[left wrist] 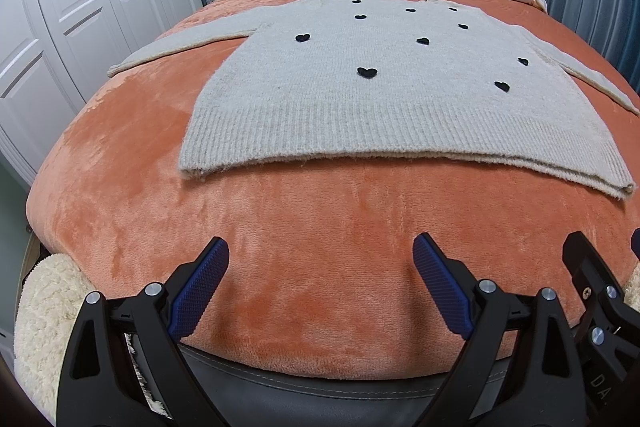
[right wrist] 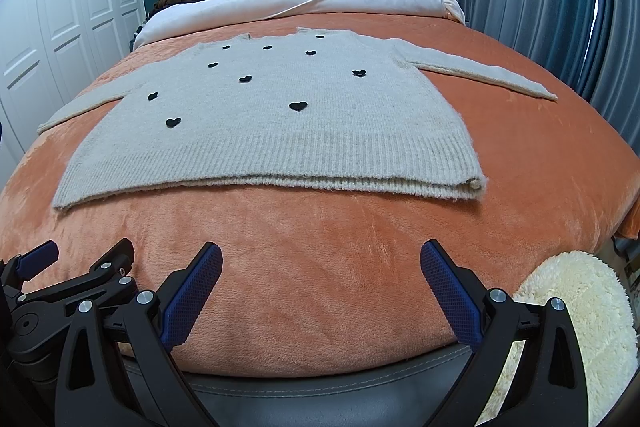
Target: Fold small clothes
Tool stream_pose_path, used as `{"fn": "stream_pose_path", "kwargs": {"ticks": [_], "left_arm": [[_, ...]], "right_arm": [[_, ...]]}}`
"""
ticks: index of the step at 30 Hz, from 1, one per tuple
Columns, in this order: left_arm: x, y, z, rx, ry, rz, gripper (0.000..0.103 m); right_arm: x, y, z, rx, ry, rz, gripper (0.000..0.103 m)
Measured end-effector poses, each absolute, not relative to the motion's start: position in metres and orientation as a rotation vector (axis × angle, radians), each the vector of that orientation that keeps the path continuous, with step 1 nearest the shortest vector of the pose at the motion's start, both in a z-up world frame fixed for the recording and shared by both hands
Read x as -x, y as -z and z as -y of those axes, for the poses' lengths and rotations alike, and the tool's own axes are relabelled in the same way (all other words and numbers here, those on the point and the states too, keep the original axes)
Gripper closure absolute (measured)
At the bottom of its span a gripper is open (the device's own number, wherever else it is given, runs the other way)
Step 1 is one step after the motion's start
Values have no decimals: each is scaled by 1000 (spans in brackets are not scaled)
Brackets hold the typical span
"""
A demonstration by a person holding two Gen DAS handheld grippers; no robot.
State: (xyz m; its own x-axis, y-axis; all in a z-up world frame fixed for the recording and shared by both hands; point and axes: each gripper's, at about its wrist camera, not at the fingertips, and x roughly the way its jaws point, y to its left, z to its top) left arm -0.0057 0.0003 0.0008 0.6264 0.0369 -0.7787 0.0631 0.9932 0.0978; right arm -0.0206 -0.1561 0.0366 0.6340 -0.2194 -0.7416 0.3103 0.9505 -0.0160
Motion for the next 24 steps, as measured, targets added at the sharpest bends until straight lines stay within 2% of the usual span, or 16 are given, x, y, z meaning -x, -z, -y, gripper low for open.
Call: {"fn": "stream_pose_path", "kwargs": {"ticks": [10, 14, 19, 24], "left_arm": [[6, 0, -1, -121, 17, -897, 12], [-1, -10, -8, -71, 68, -914, 9], [-31, -43, -39, 48, 35, -889, 5], [-74, -65, -68, 102, -29, -859, 5]], "right_arm": [[21, -34, 156, -120, 300, -838, 5], [15, -36, 167, -193, 220, -862, 5], [-12, -64, 257, -355, 258, -811, 5], [-67, -76, 422, -541, 475, -774, 5]]}}
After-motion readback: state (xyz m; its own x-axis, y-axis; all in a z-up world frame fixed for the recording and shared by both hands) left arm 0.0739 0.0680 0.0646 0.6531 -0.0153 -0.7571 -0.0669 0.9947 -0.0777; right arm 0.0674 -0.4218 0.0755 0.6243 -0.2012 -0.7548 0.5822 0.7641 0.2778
